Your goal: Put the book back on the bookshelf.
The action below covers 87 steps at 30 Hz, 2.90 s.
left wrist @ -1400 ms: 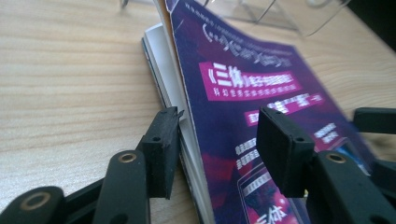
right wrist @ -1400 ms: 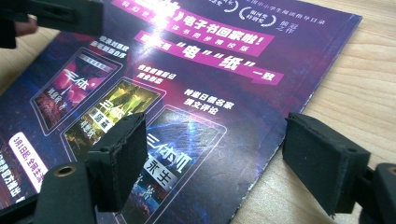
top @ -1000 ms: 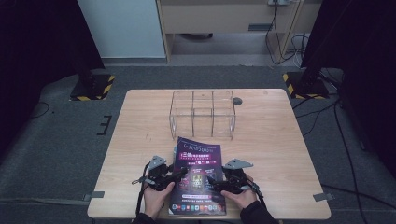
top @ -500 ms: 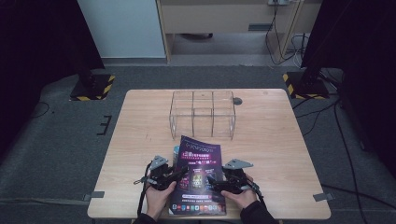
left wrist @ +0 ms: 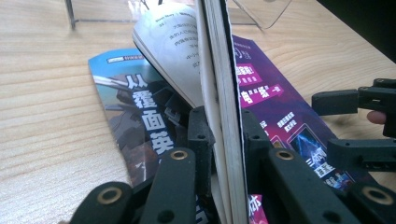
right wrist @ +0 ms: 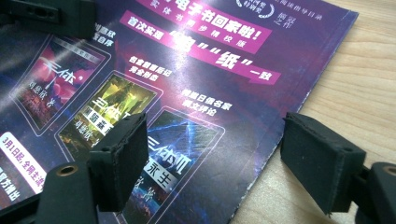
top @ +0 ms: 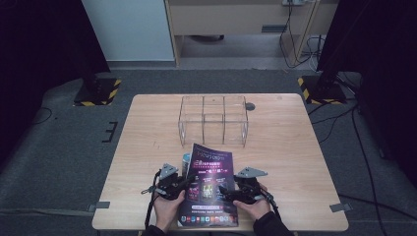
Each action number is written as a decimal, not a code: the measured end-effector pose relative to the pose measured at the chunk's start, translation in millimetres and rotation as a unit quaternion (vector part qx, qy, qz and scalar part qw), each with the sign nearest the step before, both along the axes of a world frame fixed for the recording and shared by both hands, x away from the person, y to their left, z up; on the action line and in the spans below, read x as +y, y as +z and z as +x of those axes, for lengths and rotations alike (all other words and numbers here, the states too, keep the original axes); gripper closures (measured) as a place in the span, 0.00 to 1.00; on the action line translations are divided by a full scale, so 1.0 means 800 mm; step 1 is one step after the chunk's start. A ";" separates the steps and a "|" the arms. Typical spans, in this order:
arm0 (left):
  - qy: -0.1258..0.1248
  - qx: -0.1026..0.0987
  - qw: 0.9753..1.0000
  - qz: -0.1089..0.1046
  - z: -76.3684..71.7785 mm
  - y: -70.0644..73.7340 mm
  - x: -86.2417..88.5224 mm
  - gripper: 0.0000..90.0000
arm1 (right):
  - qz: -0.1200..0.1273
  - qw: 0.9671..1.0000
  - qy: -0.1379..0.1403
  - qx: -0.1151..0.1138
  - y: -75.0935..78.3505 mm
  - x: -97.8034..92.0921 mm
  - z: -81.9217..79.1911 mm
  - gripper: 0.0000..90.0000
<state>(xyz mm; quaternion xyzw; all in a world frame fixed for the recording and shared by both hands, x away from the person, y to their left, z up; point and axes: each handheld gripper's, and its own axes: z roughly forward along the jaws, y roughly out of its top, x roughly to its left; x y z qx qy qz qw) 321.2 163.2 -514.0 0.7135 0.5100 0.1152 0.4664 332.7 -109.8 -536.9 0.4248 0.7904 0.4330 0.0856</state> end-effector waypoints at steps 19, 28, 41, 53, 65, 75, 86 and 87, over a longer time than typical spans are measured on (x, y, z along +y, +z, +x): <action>-0.007 -0.059 0.998 -0.033 -0.019 0.037 -0.007 0.89 | 0.019 1.000 0.010 0.010 0.009 -0.010 0.001 0.19; -0.011 -0.093 0.995 -0.043 -0.028 0.058 -0.009 0.89 | 0.040 0.999 0.015 0.015 0.011 -0.010 0.002 0.19; -0.020 -0.099 0.994 -0.049 -0.033 0.060 -0.010 0.89 | 0.097 0.993 0.045 0.050 -0.001 -0.005 0.011 0.19; -0.019 -0.104 0.993 -0.050 -0.034 0.058 -0.008 0.89 | 0.138 0.983 0.040 0.113 -0.006 -0.009 0.019 0.45; -0.016 -0.106 0.993 -0.056 -0.034 0.056 -0.002 0.90 | 0.184 0.974 0.038 0.129 0.002 -0.019 0.017 0.64; -0.014 -0.103 0.993 -0.058 -0.033 0.054 0.002 0.89 | 0.211 0.966 0.029 0.147 0.005 -0.023 0.017 0.82; -0.002 -0.095 0.994 -0.053 -0.029 0.050 0.014 0.88 | 0.224 0.966 0.027 0.129 0.026 -0.034 0.012 0.90; -0.001 -0.093 0.994 -0.053 -0.028 0.049 0.014 0.88 | 0.224 0.966 0.028 0.129 0.029 -0.034 0.012 0.90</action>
